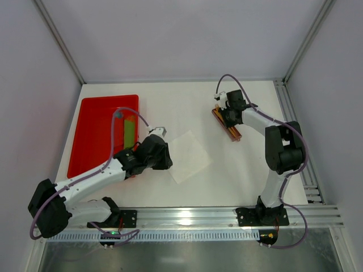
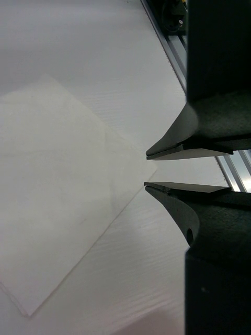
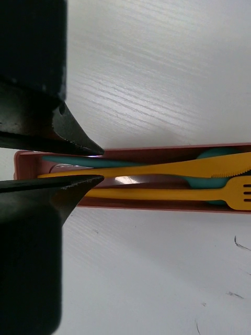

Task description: Place the utensils on the paper napkin and roll it up

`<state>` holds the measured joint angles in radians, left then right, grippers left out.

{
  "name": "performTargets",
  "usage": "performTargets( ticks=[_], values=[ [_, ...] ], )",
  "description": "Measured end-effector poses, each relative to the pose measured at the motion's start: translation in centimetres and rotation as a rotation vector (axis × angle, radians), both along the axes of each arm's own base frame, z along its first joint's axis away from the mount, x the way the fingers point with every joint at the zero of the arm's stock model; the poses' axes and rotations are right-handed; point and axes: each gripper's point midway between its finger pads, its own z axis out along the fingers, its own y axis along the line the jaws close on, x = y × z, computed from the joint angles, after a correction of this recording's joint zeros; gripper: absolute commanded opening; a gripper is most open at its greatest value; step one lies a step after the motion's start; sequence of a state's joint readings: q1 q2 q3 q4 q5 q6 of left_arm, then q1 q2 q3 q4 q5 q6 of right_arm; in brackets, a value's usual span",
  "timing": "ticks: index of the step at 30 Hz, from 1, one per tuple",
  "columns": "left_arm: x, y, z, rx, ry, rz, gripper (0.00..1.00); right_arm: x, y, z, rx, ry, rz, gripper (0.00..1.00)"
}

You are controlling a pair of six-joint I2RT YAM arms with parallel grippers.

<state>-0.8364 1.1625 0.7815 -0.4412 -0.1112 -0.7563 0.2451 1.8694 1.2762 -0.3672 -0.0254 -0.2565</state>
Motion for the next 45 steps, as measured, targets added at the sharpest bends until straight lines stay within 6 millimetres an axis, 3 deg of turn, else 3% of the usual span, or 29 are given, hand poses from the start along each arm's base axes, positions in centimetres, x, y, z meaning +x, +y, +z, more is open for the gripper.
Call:
performTargets(
  ticks=[6,13,28,33,38,41,45],
  values=[
    [-0.1,0.0,0.4,-0.010,-0.004,-0.004,0.28,1.0,-0.3,-0.6,-0.032,0.002,0.001,0.23],
    [-0.2,0.0,0.4,-0.013,-0.004,-0.006,0.28,0.5,-0.5,-2.5,-0.055,0.048,0.008,0.22],
    [-0.2,0.0,0.4,-0.012,-0.004,-0.006,0.29,0.5,-0.5,-2.3,-0.060,0.048,0.015,0.06],
    [0.1,0.1,1.4,0.004,-0.019,-0.022,0.30,0.3,-0.2,0.4,-0.058,0.011,0.010,0.04],
    [2.4,-0.1,5.4,-0.024,-0.096,-0.012,0.30,1.4,1.6,4.9,-0.039,-0.069,0.000,0.04],
    [3.7,0.5,6.9,-0.037,-0.128,0.014,0.30,1.3,3.6,6.5,-0.018,-0.085,-0.048,0.04],
    [5.2,2.6,7.9,-0.046,-0.130,0.069,0.30,-0.9,8.6,7.2,0.095,-0.054,-0.174,0.04]
  ],
)
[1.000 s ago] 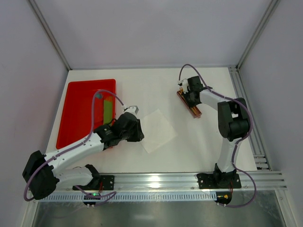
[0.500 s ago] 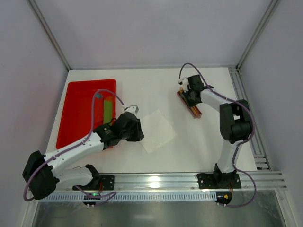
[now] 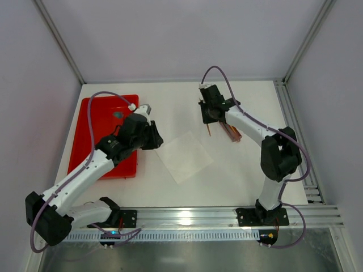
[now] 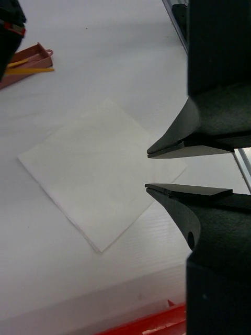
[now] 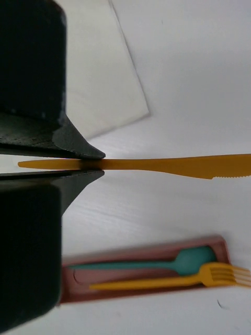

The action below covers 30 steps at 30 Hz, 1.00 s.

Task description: Place the utensils on the paper napkin and roll it up

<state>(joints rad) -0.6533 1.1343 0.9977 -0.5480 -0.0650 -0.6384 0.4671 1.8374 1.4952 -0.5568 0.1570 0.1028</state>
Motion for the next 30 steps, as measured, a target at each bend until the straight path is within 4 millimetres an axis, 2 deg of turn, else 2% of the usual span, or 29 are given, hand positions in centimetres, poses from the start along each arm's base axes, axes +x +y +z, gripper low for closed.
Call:
performTargets(
  ticks=[3,5,7,9,12,19,22,26,30],
  values=[
    [0.2,1.1,0.9,-0.018,-0.012,0.024,0.31,-2.6,3.9,-0.3,0.139,0.026,-0.086,0.04],
    [-0.3,1.2,1.6,-0.031,-0.023,0.006,0.31,-4.7,6.1,-0.8,0.206,0.058,-0.142,0.04],
    [-0.8,1.3,2.0,-0.040,-0.028,-0.008,0.31,-5.9,7.9,-1.1,0.257,0.077,-0.185,0.04],
    [-1.2,1.5,2.3,-0.044,-0.029,-0.016,0.31,-6.7,9.4,-1.4,0.291,0.094,-0.222,0.04],
    [-1.7,1.8,2.5,-0.056,-0.039,-0.020,0.32,-7.5,10.6,-2.3,0.314,0.116,-0.274,0.04],
    [-2.6,1.8,2.1,-0.071,-0.028,-0.042,0.32,-9.5,10.5,-6.1,0.279,0.174,-0.373,0.04],
    [-2.7,1.7,2.1,-0.074,-0.025,-0.048,0.33,-9.6,10.6,-7.5,0.261,0.193,-0.383,0.04],
    [-2.7,1.7,2.1,-0.074,-0.025,-0.049,0.33,-9.8,10.4,-8.8,0.236,0.211,-0.391,0.05],
    [-2.7,1.7,2.1,-0.074,-0.024,-0.049,0.33,-10.0,10.4,-9.1,0.228,0.216,-0.390,0.06]
  ],
)
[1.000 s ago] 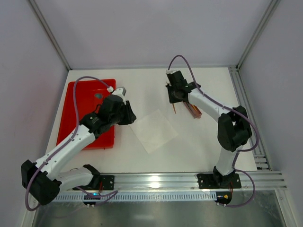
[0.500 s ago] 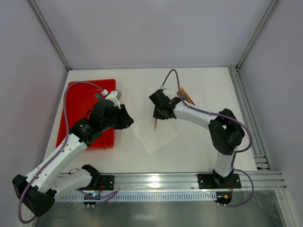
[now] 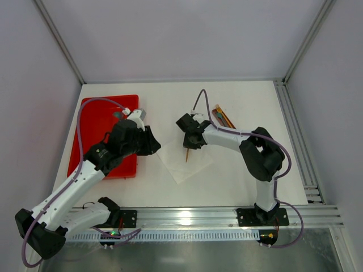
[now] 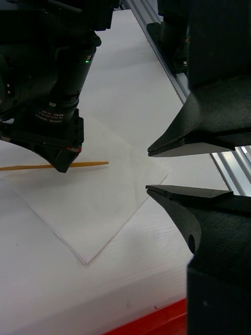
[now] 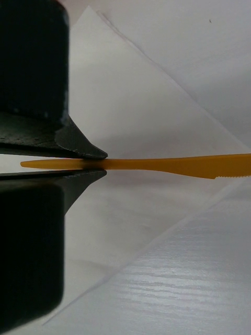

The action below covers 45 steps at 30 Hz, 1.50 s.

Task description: Place the utensils on the paper napkin and roll it up

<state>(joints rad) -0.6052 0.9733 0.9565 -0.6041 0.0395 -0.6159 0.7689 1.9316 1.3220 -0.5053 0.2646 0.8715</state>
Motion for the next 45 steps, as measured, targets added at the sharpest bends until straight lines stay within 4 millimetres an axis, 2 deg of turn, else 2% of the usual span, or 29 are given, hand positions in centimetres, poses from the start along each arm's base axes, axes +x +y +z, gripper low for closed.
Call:
performTargets(
  ticks=[11,21,32,34,37,40,43,45],
  values=[
    [-0.3,0.2,-1.3,0.016,0.027,0.003,0.33,-0.7,0.7,-0.3,-0.004,0.006,0.019,0.10],
    [-0.4,0.2,-1.2,0.013,0.025,0.003,0.33,-1.0,0.6,-1.0,-0.028,0.031,0.008,0.20],
    [-0.6,0.1,-1.7,-0.002,0.044,0.003,0.33,-1.1,0.2,-0.6,-0.055,0.036,0.024,0.24],
    [-0.6,0.1,-1.6,-0.007,0.045,0.005,0.33,-0.8,0.1,0.2,-0.061,0.027,0.048,0.26],
    [-0.7,0.0,-1.6,-0.011,0.048,0.000,0.33,-0.1,-0.3,2.7,-0.046,-0.010,0.108,0.28],
    [-0.9,-0.1,-1.7,-0.016,0.054,-0.008,0.33,1.7,-2.0,6.5,0.008,-0.074,0.166,0.29],
    [-1.1,-0.4,-2.0,-0.025,0.065,-0.024,0.33,5.2,-6.3,11.0,0.049,-0.185,0.176,0.29],
    [-1.4,-0.7,-2.0,-0.038,0.070,-0.041,0.33,7.2,-9.8,12.8,0.039,-0.240,0.162,0.28]
  ],
)
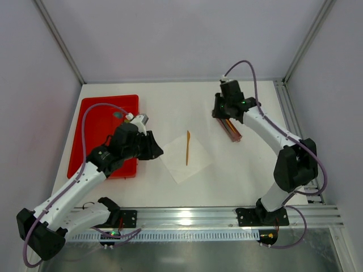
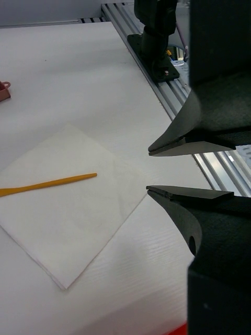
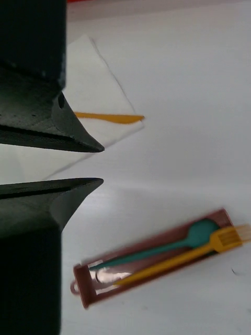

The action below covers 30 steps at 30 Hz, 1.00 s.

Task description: Place the utensils on the paper napkin and roll it up

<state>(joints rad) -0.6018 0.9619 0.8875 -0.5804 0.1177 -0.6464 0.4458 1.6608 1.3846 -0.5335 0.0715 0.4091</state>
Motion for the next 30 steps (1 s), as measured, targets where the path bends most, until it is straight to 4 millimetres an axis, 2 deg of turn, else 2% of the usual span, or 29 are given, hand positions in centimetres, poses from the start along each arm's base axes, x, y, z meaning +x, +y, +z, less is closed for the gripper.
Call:
performTargets(
  ticks=[2,4,7,13,18,26,30],
  values=[
    [-0.3,-0.3,0.0,-0.013,0.007,-0.020,0.34,1.9,-3.8,0.8,-0.024,-0.029,-0.030,0.27],
    [-0.7,-0.7,0.2,-0.031,0.016,-0.047,0.34,3.0,-6.6,0.3,-0.061,-0.028,-0.044,0.25],
    [-1.2,-1.2,0.1,-0.042,0.034,-0.086,0.34,3.8,-9.0,-1.3,-0.119,-0.003,-0.020,0.25],
    [-1.5,-1.2,-0.3,-0.024,0.033,-0.123,0.36,5.0,-9.8,-5.9,-0.268,0.081,0.102,0.25],
    [-1.6,-1.2,-0.3,-0.020,0.033,-0.135,0.36,5.9,-10.5,-8.5,-0.347,0.121,0.140,0.25],
    [-1.7,-1.2,-0.4,-0.016,0.034,-0.138,0.36,6.1,-11.5,-9.3,-0.388,0.133,0.149,0.25],
    [-1.8,-1.1,-0.4,-0.016,0.033,-0.138,0.36,6.1,-11.7,-10.5,-0.390,0.156,0.157,0.25]
  ],
)
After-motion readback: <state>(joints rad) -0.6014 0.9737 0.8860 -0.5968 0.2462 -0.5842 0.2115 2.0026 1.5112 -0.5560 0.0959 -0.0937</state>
